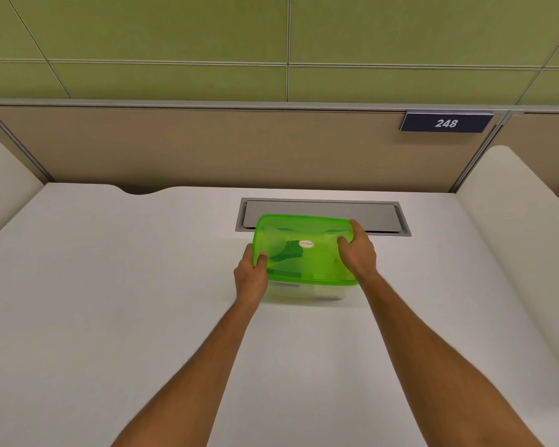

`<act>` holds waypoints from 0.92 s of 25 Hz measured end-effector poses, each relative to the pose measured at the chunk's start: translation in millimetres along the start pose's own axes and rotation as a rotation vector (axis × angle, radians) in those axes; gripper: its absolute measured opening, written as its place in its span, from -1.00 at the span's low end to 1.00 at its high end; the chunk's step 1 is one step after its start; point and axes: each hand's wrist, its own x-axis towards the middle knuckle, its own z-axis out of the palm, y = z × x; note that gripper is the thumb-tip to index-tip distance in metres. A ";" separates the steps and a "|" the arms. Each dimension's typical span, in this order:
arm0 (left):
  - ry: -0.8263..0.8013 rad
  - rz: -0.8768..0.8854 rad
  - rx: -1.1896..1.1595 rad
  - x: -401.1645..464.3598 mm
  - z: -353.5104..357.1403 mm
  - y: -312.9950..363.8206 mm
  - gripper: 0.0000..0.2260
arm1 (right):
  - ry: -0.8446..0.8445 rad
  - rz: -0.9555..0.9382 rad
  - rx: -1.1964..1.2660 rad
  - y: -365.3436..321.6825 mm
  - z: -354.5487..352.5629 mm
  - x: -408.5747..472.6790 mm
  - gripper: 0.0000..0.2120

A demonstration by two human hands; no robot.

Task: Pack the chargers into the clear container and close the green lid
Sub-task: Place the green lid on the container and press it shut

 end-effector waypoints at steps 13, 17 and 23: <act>0.077 -0.033 0.109 -23.2 -11.9 -12.7 -0.79 | 0.038 -0.050 -0.257 9.5 11.7 -19.0 -0.50; 0.034 -0.218 0.257 -6.1 -21.6 -2.4 -0.62 | 0.065 -0.032 -0.323 7.1 13.7 -27.8 -0.49; 0.094 -0.197 0.332 -6.7 -11.6 -9.7 -0.47 | 0.081 -0.022 -0.359 4.7 15.7 -35.2 -0.49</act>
